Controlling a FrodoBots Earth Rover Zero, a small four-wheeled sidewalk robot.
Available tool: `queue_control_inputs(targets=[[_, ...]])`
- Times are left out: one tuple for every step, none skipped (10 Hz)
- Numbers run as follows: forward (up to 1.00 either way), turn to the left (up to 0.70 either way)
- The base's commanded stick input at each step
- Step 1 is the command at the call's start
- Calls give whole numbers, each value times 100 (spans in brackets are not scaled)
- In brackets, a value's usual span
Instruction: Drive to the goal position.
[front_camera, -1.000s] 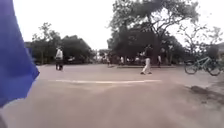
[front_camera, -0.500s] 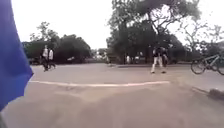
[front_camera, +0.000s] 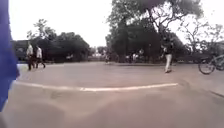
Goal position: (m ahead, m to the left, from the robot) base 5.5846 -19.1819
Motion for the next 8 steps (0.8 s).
queue_control_inputs(targets=[[100, -9], [100, 0], [100, 0], [100, 0], [100, 0], [100, 0], [100, 0], [100, 0]])
